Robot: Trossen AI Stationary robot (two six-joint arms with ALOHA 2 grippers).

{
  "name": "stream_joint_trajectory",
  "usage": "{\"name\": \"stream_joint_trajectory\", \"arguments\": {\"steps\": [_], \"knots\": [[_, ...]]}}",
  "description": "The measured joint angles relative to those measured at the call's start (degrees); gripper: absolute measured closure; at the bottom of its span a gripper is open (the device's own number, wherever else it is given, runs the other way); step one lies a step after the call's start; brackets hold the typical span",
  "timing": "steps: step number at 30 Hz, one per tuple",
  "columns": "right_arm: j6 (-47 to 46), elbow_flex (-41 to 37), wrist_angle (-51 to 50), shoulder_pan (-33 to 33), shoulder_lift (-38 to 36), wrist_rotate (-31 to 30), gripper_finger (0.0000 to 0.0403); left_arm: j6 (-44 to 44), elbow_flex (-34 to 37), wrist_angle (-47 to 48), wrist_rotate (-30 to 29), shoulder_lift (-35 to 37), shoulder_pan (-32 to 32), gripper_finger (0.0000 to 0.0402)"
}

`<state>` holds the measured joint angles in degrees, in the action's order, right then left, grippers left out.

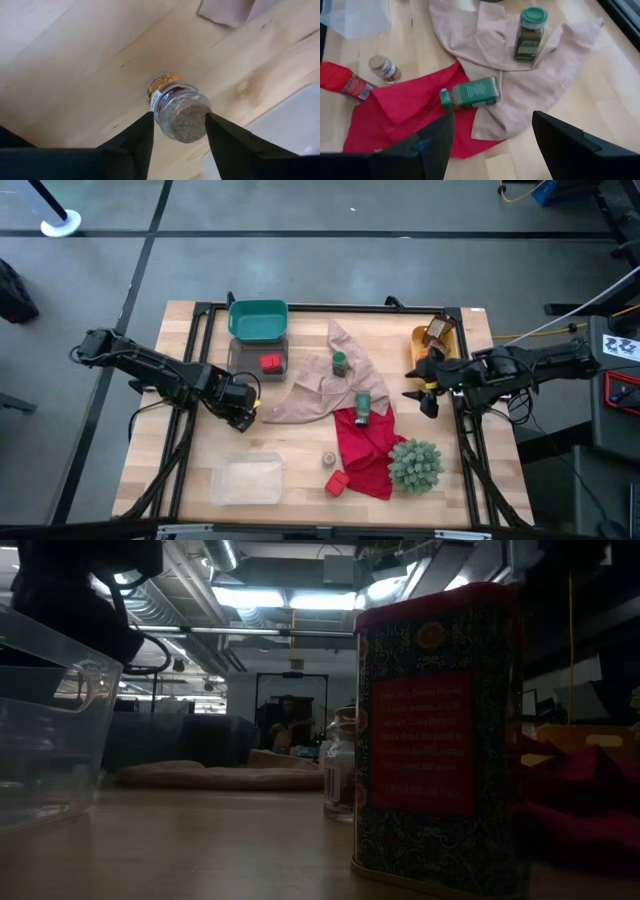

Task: Sort spices by type
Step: Put the left brown seasoning bottle into the transparent bin

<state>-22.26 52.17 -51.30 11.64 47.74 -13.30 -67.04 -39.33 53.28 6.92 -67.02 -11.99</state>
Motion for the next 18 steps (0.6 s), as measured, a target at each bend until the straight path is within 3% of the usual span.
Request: {"name": "stream_joint_trajectory", "arguments": {"steps": [9, 18], "knots": [[0.0, -4.1, 0.6, 0.0, -2.7, -0.2, 0.0136, -2.6, 0.0, 0.1, -0.2, 0.0, 0.0, 0.0155], [0.0, -4.1, 1.0, 0.0, -2.7, -0.2, 0.0136, 2.5, 0.0, 0.2, 0.2, 0.0, 0.0, 0.0153]]}}
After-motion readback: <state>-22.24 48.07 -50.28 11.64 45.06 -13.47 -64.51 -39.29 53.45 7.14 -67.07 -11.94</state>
